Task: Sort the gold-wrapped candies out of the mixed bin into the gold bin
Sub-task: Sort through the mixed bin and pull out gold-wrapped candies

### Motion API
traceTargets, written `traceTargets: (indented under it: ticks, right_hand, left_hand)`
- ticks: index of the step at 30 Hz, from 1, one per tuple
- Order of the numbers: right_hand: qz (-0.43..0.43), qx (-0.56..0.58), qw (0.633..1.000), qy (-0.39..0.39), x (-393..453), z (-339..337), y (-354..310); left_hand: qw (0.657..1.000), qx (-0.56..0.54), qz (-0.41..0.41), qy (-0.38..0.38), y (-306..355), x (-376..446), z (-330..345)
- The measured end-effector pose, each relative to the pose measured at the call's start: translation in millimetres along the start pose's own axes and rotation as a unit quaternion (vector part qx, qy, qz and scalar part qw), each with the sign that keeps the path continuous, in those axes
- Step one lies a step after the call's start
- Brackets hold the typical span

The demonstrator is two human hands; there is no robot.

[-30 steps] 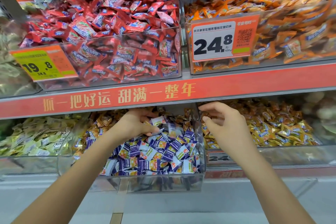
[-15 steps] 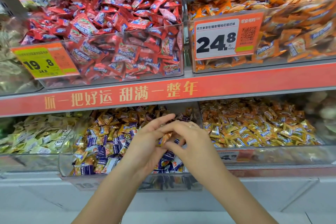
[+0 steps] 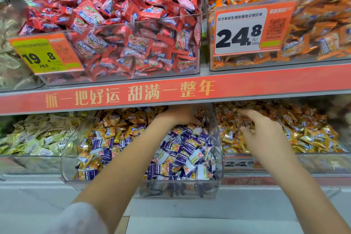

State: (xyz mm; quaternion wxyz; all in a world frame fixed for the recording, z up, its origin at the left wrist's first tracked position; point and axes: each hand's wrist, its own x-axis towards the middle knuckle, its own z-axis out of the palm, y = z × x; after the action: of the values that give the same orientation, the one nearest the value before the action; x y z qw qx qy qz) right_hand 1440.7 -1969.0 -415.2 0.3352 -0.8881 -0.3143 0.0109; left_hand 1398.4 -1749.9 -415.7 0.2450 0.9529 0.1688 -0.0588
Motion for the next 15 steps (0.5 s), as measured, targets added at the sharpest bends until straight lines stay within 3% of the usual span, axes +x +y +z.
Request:
traceTargets:
  ticks: [2, 5, 8, 10, 12, 15]
  right_hand:
    - [0.018, -0.002, 1.000, -0.022, 1, 0, 1]
    - [0.024, 0.010, 0.998, -0.056, 2, 1, 2]
    - [0.021, 0.036, 0.996, -0.073, 3, 4, -3]
    - [0.024, 0.047, 0.995, -0.081, 4, 6, -4]
    - [0.026, 0.051, 0.995, -0.087, 5, 7, -4]
    - [0.018, 0.060, 0.995, -0.082, 7, 7, -4]
  left_hand:
    - [0.995, 0.045, 0.015, -0.091, 3, 18, 2]
    - [0.986, 0.088, 0.026, -0.138, -4, 34, 8]
    - [0.991, 0.053, 0.054, -0.114, -12, 38, 9]
    - [0.988, 0.019, 0.054, -0.143, -16, 39, 6]
    - [0.982, 0.024, 0.003, -0.187, -18, 43, 11]
    - [0.993, 0.055, -0.012, -0.106, -15, 47, 30]
